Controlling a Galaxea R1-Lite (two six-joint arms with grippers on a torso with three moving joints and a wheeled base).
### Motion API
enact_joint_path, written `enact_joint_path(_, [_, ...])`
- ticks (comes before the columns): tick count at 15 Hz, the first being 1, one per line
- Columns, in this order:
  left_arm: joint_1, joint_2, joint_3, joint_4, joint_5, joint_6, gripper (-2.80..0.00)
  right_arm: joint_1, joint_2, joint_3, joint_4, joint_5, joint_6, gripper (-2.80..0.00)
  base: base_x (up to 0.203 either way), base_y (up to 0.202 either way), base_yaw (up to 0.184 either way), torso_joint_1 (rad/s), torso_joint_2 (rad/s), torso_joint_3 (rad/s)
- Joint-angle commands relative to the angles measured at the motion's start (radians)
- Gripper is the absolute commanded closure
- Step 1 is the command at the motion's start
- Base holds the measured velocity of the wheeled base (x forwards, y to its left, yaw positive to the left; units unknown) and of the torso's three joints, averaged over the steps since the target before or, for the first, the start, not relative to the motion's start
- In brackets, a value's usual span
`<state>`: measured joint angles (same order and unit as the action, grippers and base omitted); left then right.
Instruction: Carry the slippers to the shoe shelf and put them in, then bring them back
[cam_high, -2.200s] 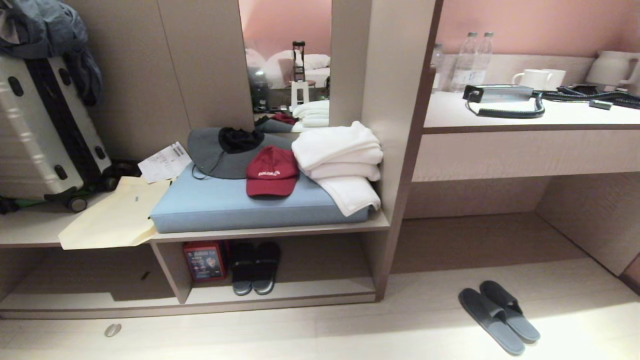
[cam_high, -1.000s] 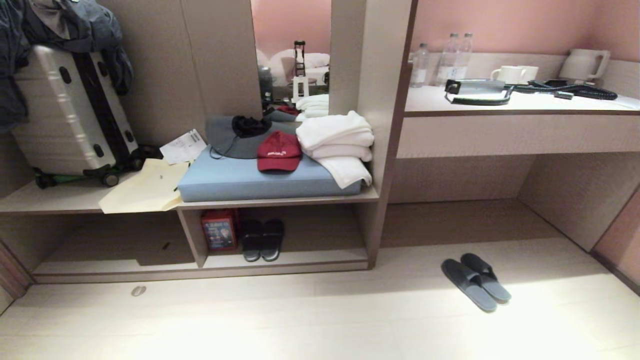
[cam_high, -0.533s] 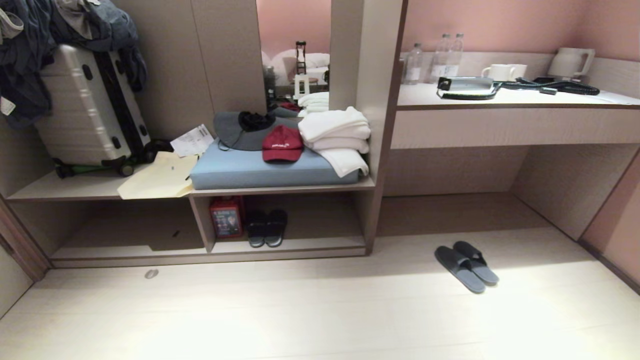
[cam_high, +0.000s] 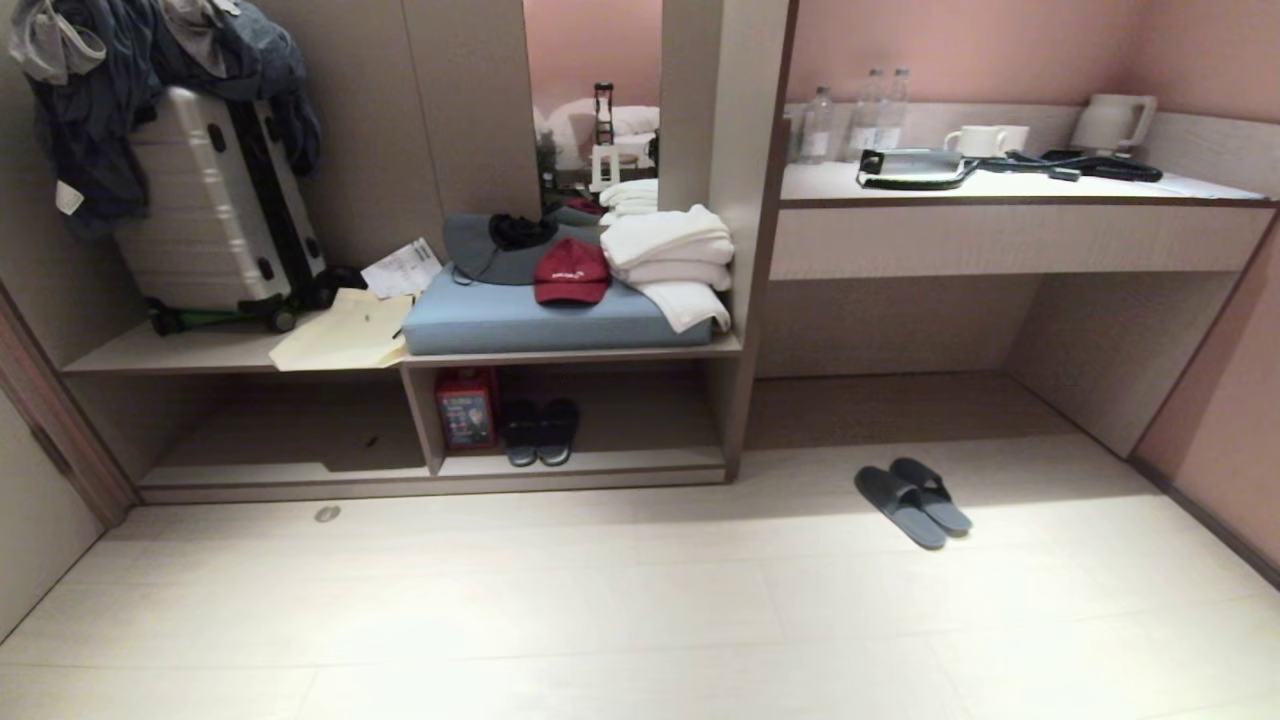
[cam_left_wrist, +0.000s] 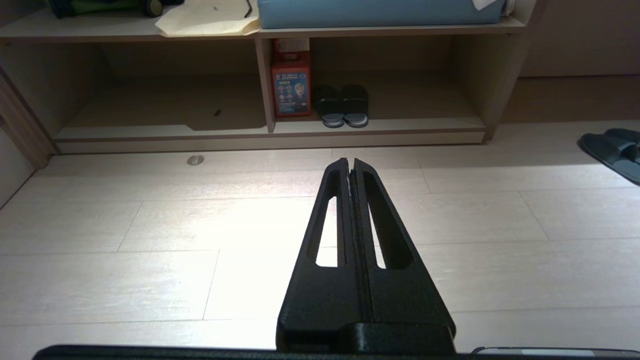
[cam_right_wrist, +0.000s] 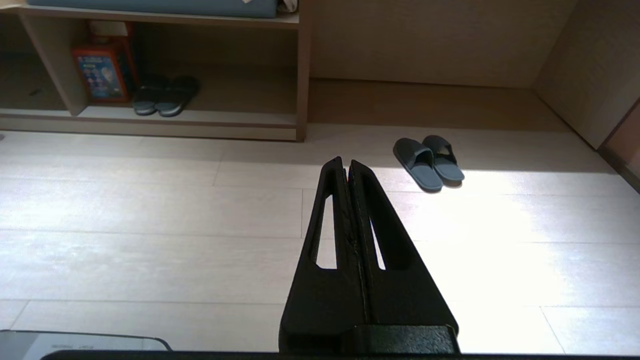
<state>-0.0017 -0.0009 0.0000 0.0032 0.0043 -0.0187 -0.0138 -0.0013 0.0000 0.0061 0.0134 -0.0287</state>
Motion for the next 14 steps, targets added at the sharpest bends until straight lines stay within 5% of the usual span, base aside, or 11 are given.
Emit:
enact_joint_path(1, [0.0, 0.001, 0.0, 0.0, 0.0, 0.0, 0.0, 0.0, 0.0, 0.0, 0.0, 0.0, 0.0, 0.0, -0.195, 0.0, 0.001, 0.007, 0.0, -0.002])
enact_joint_path(14, [0.0, 0.001, 0.0, 0.0, 0.0, 0.0, 0.0, 0.0, 0.0, 0.0, 0.0, 0.0, 0.0, 0.0, -0.196, 0.0, 0.002, 0.003, 0.0, 0.004])
